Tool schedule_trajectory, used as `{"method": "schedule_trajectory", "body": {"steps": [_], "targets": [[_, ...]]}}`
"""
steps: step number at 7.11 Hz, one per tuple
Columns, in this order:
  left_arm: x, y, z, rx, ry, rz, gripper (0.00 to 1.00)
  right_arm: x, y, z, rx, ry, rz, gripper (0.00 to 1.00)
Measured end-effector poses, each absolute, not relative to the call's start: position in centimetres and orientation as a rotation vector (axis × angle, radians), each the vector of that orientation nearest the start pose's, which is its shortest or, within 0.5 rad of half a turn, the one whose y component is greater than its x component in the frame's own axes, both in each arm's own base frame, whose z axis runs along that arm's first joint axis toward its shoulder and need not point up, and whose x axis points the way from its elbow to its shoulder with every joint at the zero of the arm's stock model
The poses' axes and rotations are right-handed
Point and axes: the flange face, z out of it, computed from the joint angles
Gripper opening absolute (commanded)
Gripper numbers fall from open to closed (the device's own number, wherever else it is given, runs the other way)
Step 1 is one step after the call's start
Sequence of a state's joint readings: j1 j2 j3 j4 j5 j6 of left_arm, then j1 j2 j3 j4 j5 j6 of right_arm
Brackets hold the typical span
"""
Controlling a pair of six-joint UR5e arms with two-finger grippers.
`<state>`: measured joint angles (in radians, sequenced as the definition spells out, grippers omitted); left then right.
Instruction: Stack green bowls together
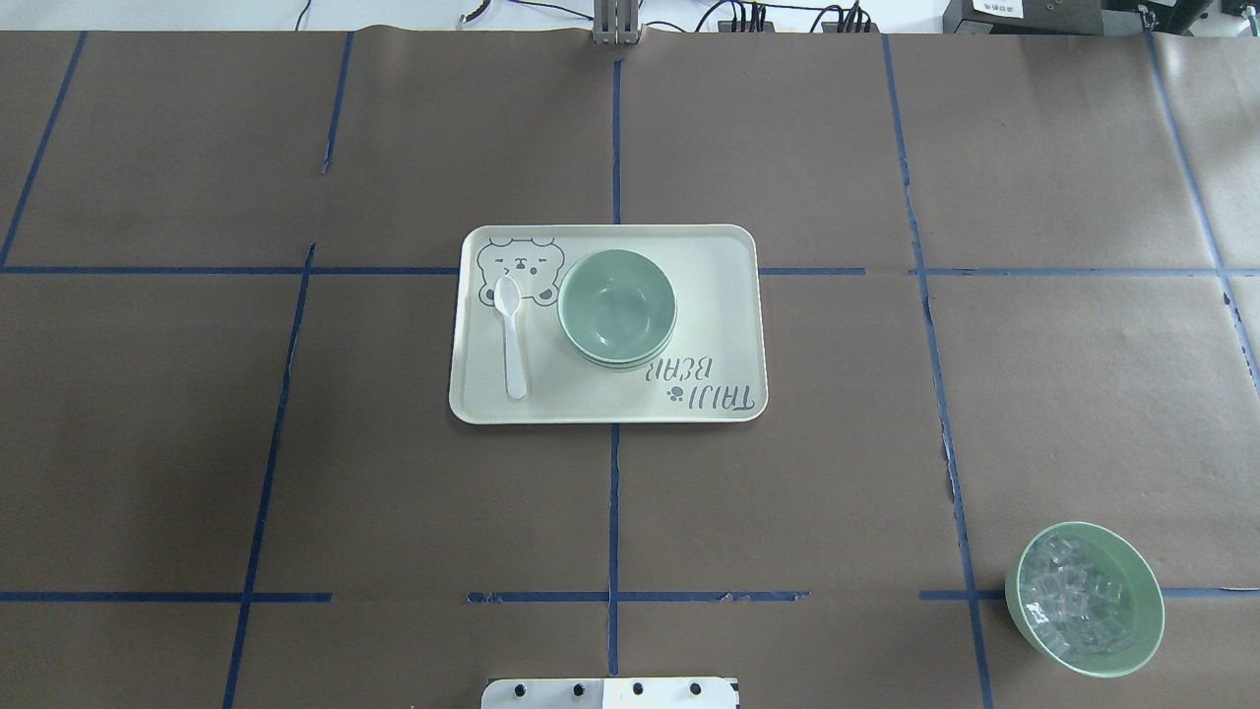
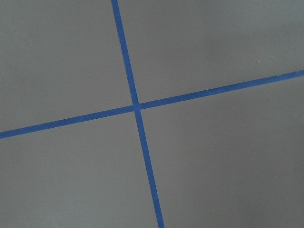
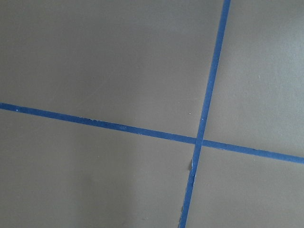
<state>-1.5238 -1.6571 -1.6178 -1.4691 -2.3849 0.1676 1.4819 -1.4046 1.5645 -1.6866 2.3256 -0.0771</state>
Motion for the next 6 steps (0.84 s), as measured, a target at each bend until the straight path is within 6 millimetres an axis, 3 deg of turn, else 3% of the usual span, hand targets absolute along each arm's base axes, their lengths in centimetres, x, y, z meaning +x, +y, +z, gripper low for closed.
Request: {"method": "schedule_trajectory", "body": {"steps": [2,6], "targets": [[-4.3,-52.3,60.7,0.081,0.813,0.207,1.00,1.1,-56.3,59.2,0.025,-0.750,-0.176,1.00],[-6.6,-49.6,63.6,0.080,0.826,0.188,1.00,1.1,-55.6,62.3,-0.036,-0.759,-0.158,1.00]]}}
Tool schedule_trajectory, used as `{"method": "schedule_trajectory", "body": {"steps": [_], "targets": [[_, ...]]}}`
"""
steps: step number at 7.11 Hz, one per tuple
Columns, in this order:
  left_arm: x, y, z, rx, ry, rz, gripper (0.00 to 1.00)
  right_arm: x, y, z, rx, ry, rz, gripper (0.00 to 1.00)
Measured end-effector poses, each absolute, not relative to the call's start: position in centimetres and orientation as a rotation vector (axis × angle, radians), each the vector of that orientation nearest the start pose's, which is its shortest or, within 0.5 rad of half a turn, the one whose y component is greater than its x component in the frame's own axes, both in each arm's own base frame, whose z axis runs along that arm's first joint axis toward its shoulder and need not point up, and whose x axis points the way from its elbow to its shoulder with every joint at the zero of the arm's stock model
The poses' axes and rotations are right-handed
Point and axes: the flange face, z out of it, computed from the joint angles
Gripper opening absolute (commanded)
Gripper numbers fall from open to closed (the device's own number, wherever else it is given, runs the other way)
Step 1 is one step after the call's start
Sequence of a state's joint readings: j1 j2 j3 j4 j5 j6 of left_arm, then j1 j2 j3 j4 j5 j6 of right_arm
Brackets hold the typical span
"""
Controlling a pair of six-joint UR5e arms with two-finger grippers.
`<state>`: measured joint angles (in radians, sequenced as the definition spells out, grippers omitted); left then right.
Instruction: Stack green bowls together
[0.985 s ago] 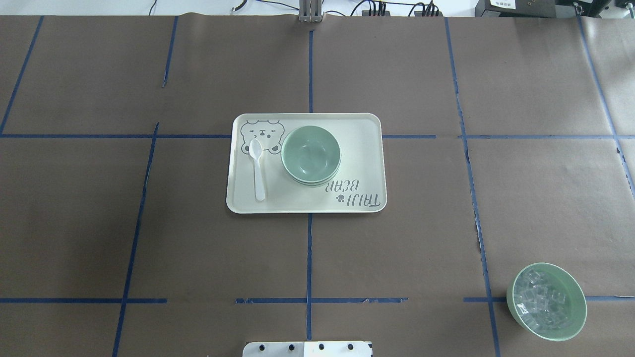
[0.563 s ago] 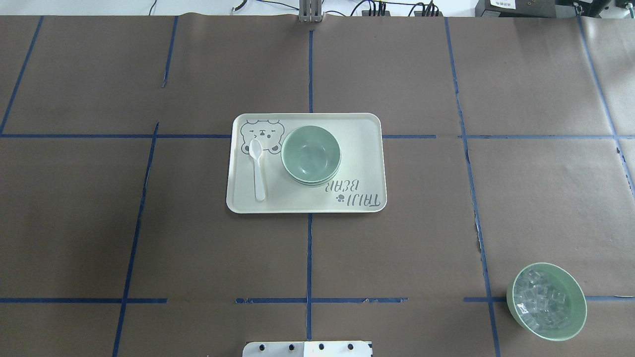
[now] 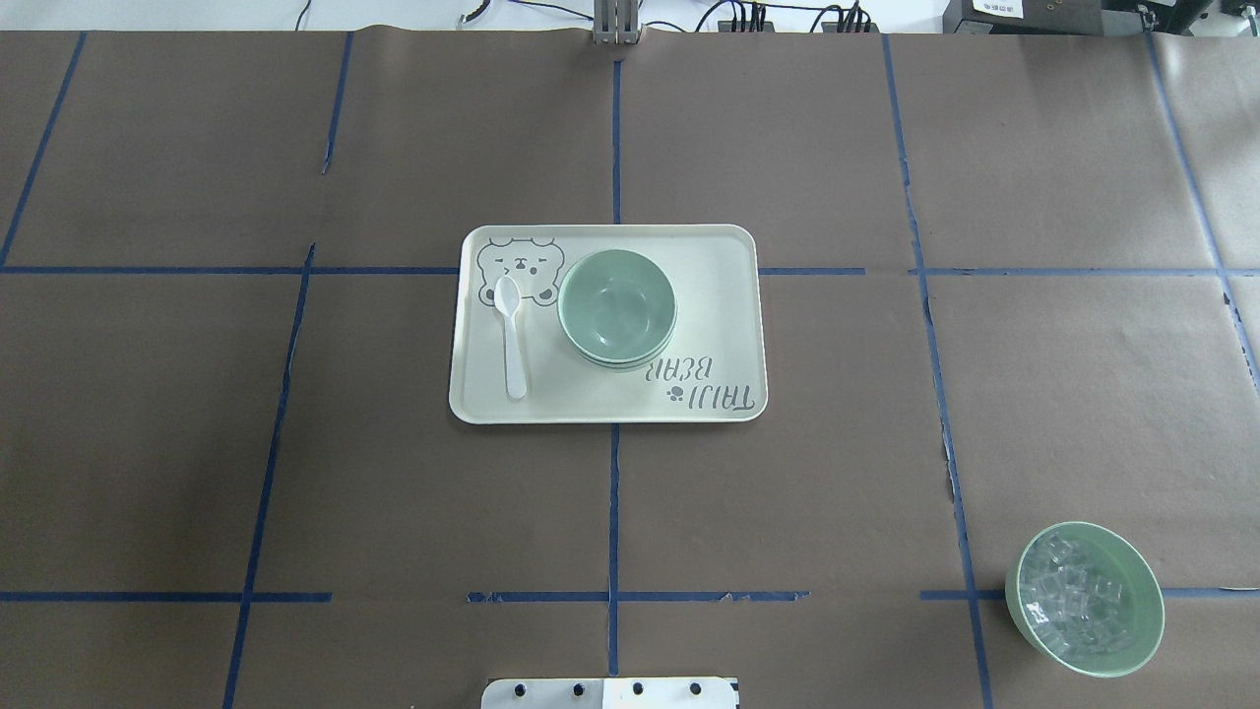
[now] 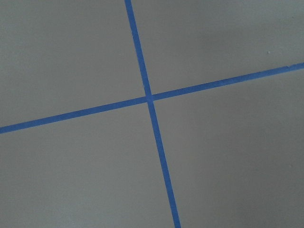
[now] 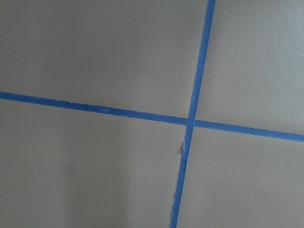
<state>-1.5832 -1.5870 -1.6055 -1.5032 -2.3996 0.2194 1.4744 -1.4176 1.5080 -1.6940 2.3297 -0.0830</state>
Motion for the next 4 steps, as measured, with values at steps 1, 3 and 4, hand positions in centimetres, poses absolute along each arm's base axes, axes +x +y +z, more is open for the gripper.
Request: {"method": "schedule_trajectory", "body": {"steps": [1,3,4], "targets": [[-6.62,-49.09,64.37,0.070,0.838,0.180,1.00,1.16,-55.56,62.33,-0.039,-0.761,-0.157,1.00],[-6.61,-48.78,64.77,0.062,0.844,0.171,1.00,1.17,-55.73,62.03,-0.033,-0.762,-0.157,1.00],[-6.59,-48.87,64.76,0.059,0.845,0.165,1.00,1.16,-55.83,61.89,-0.029,-0.761,-0.158,1.00]]}}
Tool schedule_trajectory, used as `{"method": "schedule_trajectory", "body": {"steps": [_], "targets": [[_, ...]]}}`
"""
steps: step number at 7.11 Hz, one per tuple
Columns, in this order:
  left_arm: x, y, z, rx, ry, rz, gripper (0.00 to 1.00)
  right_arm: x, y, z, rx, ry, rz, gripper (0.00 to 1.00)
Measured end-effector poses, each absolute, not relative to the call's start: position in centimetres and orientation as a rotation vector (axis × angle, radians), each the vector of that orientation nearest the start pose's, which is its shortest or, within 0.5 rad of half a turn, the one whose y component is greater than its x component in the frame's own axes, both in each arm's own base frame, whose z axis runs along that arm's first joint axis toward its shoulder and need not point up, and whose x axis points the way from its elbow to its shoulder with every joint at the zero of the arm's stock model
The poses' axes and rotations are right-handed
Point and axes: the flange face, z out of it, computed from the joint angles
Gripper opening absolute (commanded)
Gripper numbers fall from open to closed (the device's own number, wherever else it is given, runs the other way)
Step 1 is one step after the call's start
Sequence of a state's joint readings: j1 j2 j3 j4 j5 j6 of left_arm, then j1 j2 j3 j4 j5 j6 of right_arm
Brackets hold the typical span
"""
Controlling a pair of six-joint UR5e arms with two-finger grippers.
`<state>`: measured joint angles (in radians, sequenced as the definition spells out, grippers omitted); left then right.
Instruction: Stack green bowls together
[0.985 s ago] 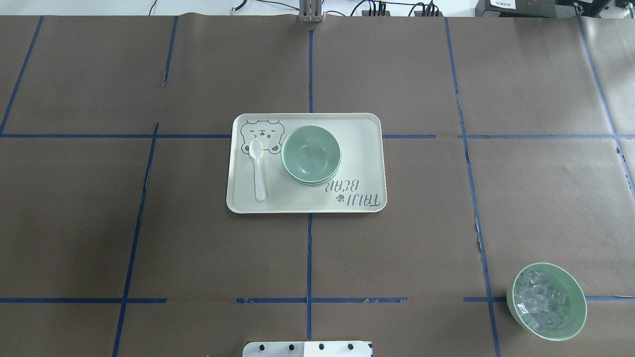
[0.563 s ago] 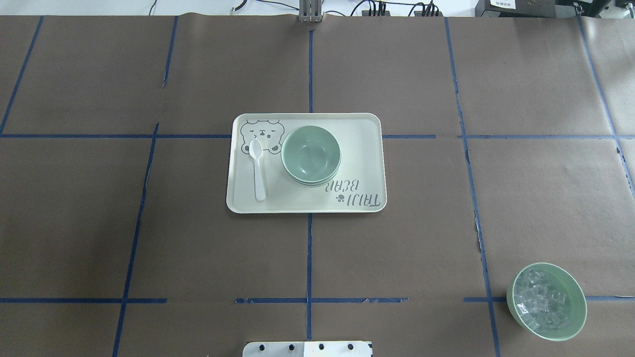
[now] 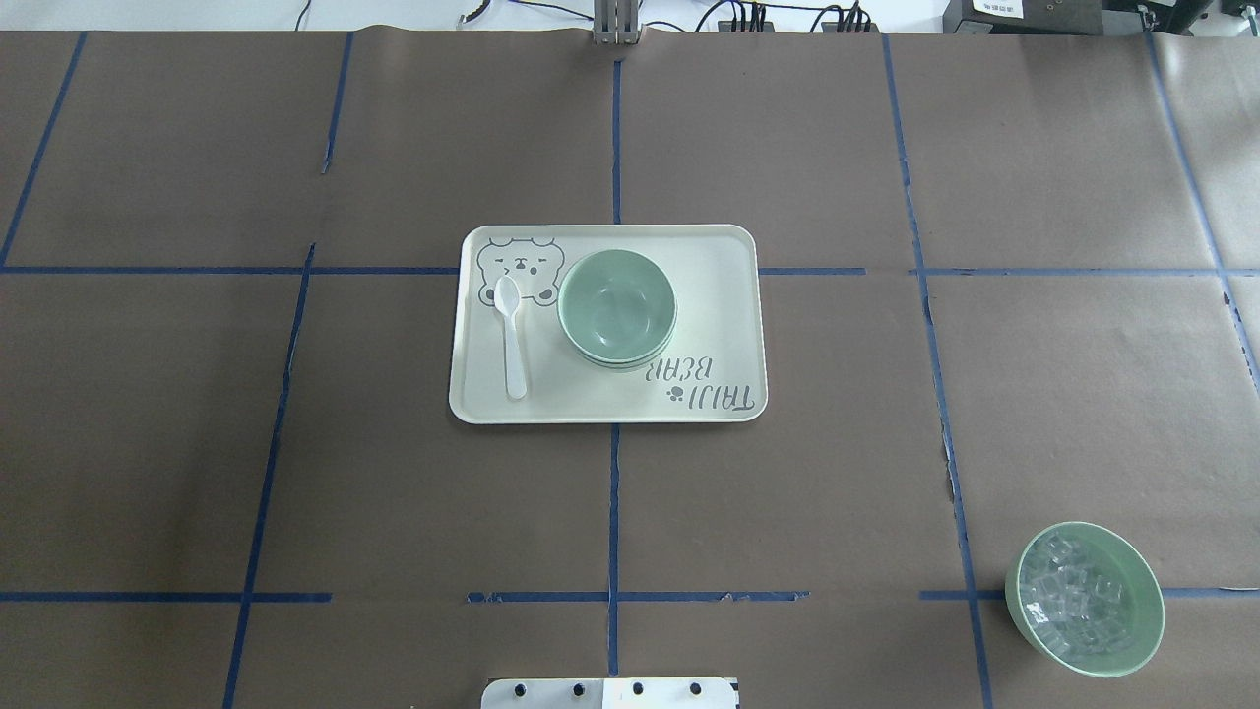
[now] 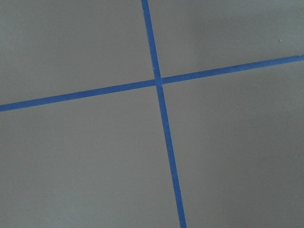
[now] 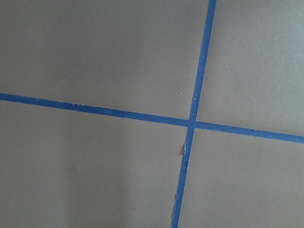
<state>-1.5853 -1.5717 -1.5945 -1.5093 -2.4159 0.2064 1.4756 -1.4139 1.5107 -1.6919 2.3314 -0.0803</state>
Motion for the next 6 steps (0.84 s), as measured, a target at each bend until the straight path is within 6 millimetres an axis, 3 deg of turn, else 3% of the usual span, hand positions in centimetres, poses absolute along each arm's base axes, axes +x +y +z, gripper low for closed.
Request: {"method": "schedule_trajectory", "body": {"steps": [6], "targets": [[-6.57,-49.94,64.10,0.108,0.832,0.166,1.00,1.14,-55.74,62.15,-0.033,-0.754,-0.152,1.00]]}}
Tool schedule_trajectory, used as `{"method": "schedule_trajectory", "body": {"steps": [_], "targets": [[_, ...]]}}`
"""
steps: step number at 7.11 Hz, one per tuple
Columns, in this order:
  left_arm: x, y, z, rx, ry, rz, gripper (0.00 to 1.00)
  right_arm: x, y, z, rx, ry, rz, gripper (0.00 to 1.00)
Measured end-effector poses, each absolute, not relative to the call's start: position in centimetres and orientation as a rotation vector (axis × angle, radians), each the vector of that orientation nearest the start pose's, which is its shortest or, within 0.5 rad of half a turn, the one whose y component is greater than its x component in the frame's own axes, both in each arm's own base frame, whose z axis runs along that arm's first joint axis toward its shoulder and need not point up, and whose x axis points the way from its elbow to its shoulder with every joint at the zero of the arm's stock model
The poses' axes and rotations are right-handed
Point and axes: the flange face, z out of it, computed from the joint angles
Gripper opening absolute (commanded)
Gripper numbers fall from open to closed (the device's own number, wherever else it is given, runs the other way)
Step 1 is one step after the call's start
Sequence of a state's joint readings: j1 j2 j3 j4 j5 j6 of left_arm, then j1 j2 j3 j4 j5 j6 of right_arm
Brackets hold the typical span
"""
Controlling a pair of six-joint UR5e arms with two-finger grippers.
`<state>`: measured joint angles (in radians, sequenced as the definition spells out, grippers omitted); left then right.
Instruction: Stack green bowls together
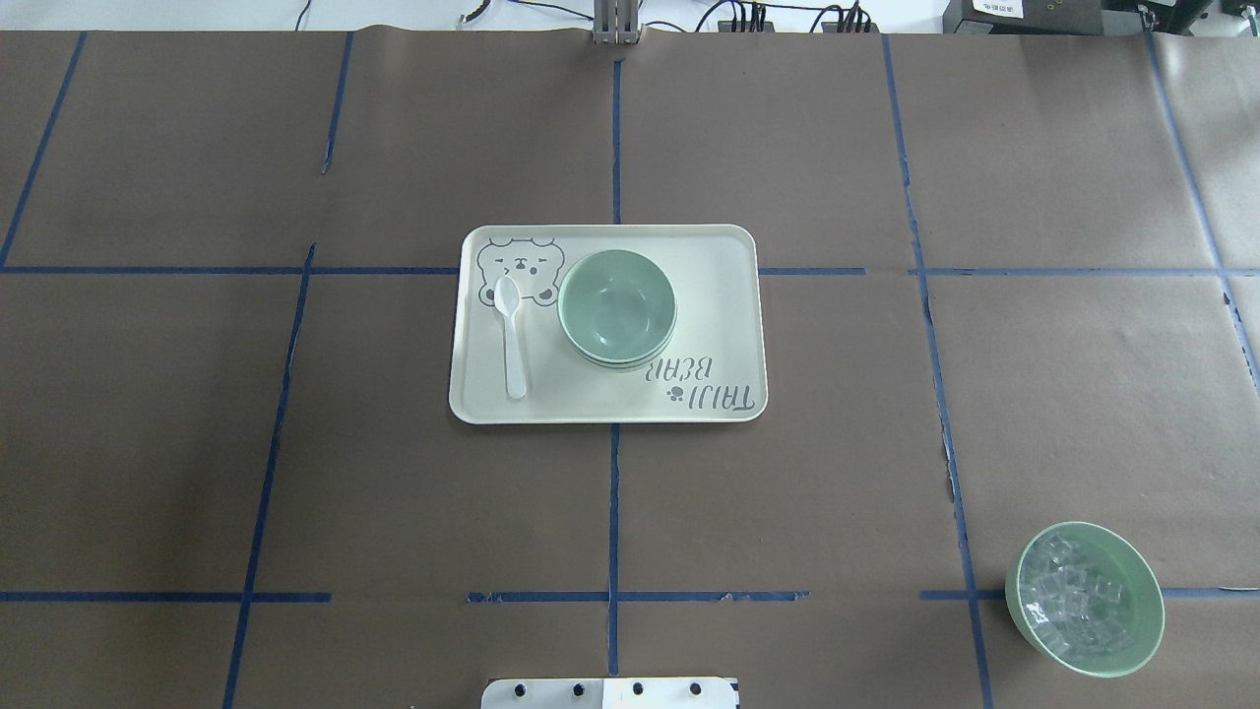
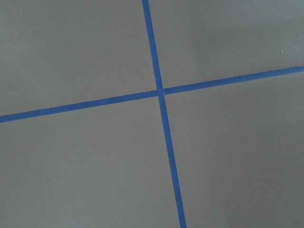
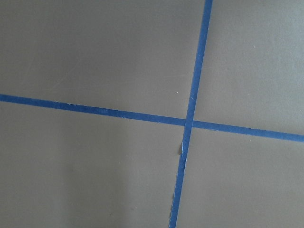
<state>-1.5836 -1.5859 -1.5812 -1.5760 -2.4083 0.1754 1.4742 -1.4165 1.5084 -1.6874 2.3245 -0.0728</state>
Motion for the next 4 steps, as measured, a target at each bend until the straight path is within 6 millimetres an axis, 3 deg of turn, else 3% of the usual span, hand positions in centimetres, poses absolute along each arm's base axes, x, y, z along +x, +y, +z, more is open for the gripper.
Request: {"method": "schedule_trajectory", "body": {"steps": [4], "targets": [[-6.93,-50.08,64.37,0.126,0.774,0.176,1.00,1.19,-55.79,62.05,-0.028,-0.746,-0.156,1.00]]}}
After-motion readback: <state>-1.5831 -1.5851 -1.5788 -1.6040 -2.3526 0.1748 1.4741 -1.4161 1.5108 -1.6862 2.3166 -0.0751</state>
